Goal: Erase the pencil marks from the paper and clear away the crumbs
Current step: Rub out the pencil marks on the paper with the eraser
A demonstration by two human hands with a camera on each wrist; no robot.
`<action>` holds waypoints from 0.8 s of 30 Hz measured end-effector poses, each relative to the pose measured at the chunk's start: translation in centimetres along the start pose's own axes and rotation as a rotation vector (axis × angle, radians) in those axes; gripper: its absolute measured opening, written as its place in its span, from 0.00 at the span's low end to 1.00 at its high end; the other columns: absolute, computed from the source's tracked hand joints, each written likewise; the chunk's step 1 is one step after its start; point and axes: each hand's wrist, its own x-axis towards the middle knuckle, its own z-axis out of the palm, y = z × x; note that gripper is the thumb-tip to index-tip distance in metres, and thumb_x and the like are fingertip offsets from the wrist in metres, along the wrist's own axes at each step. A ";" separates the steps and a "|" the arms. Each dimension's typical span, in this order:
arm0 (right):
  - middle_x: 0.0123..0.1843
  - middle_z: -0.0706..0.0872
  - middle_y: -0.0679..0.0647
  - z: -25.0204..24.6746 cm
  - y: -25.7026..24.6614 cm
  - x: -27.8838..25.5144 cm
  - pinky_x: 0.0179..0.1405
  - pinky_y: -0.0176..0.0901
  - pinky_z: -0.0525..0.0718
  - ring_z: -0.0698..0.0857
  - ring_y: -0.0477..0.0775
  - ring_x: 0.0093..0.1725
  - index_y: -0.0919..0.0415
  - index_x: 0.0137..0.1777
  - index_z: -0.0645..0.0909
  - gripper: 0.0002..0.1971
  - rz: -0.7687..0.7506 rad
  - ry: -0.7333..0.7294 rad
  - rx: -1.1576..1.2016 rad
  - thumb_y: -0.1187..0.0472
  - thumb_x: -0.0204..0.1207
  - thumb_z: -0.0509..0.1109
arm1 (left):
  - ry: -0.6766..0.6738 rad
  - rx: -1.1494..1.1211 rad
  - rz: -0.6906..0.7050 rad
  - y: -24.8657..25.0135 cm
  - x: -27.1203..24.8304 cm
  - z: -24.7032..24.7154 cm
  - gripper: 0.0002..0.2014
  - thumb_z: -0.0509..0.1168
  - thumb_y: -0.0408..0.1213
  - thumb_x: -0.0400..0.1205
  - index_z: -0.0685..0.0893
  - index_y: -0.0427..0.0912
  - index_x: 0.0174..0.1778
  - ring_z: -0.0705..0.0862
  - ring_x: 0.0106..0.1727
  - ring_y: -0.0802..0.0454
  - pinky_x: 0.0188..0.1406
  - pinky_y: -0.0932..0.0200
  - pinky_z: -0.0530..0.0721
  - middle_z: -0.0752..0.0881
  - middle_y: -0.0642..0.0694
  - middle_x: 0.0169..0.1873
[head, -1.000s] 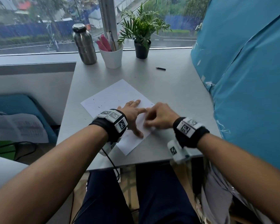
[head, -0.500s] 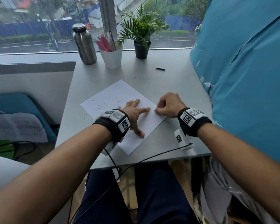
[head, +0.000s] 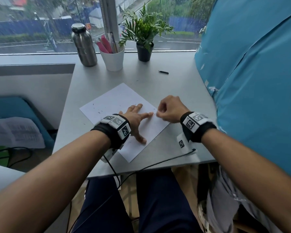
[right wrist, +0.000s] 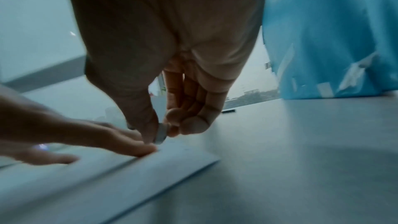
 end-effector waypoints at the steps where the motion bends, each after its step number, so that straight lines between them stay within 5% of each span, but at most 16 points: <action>1: 0.34 0.89 0.51 0.7 -1.1 -0.7 0.35 0.33 0.79 0.86 0.48 0.34 0.61 0.36 0.89 0.06 -0.053 -0.045 0.034 0.58 0.66 0.76 | -0.002 -0.002 -0.004 -0.1 0.0 0.1 0.62 0.81 0.63 0.61 0.47 0.67 0.84 0.36 0.85 0.44 0.78 0.24 0.51 0.35 0.48 0.85; 5: 0.29 0.88 0.50 2.8 -2.3 -2.5 0.30 0.35 0.82 0.85 0.47 0.29 0.58 0.31 0.87 0.03 -0.161 -0.219 0.030 0.60 0.63 0.74 | -0.005 -0.004 0.002 -0.3 0.2 0.3 0.62 0.81 0.64 0.60 0.48 0.65 0.85 0.35 0.85 0.44 0.78 0.24 0.51 0.35 0.47 0.85; 11: 0.36 0.90 0.55 -0.6 1.8 1.5 0.41 0.41 0.86 0.88 0.54 0.38 0.61 0.34 0.88 0.04 0.077 0.036 -0.073 0.60 0.64 0.74 | 0.007 -0.018 0.005 -0.3 0.1 0.2 0.62 0.81 0.62 0.61 0.46 0.71 0.83 0.36 0.85 0.44 0.78 0.24 0.48 0.36 0.49 0.85; 17: 0.30 0.87 0.49 3.2 -3.2 -3.7 0.31 0.33 0.80 0.83 0.47 0.30 0.61 0.32 0.87 0.04 -0.207 -0.217 0.024 0.61 0.64 0.75 | 0.014 -0.003 0.015 -0.6 0.1 0.6 0.62 0.81 0.62 0.61 0.46 0.65 0.85 0.36 0.85 0.44 0.78 0.24 0.50 0.35 0.47 0.85; 24: 0.36 0.91 0.52 -0.9 2.0 1.1 0.37 0.35 0.84 0.88 0.50 0.37 0.61 0.36 0.90 0.05 0.058 0.048 -0.088 0.60 0.65 0.76 | 0.005 -0.019 0.024 -0.3 -0.3 0.2 0.62 0.81 0.63 0.61 0.44 0.70 0.83 0.35 0.85 0.44 0.78 0.24 0.48 0.35 0.48 0.85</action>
